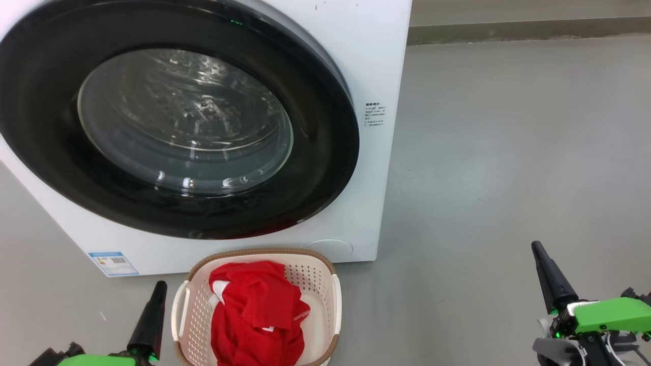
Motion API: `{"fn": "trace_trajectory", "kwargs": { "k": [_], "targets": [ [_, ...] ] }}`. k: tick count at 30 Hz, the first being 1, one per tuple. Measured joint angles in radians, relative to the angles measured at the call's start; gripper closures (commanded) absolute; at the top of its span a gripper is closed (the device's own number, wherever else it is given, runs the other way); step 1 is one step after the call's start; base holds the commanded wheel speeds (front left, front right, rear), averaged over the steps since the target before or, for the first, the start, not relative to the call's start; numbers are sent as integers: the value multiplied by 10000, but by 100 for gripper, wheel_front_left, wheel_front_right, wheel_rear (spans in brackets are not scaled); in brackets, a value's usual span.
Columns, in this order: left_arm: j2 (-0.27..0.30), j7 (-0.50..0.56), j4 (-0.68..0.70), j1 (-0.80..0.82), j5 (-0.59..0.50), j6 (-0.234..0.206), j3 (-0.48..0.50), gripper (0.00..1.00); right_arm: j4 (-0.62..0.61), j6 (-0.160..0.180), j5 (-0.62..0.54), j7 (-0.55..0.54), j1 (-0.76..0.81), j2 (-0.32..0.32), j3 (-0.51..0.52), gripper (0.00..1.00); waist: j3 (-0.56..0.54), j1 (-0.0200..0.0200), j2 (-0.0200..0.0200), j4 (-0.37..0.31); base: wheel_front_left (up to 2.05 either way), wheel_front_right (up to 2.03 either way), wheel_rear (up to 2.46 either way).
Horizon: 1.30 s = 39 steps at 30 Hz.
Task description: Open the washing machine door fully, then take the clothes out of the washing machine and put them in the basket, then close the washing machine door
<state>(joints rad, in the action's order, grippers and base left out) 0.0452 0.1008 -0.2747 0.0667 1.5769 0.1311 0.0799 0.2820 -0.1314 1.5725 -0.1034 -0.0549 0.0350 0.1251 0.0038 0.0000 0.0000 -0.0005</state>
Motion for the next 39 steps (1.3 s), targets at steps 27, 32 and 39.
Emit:
{"fn": "trace_trajectory", "kwargs": {
  "k": [27, 32, 39],
  "targets": [
    [-23, 50, 23, 0, 251, 0, 2, 100, -65, 0, 334, -38, -128, 2, 61, 100, -8, 0, 0, 5, 0, 0, 0],
    [-23, 50, 23, 0, 251, 0, 2, 100, -65, 2, 334, -38, -128, 2, 61, 100, -8, 0, 0, 5, 0, 0, 0],
    [-23, 50, 23, 0, 251, 0, 2, 100, -65, 2, 334, -38, -128, 2, 63, 100, -8, 0, 0, 5, 0, 0, 0]
  ]
}}
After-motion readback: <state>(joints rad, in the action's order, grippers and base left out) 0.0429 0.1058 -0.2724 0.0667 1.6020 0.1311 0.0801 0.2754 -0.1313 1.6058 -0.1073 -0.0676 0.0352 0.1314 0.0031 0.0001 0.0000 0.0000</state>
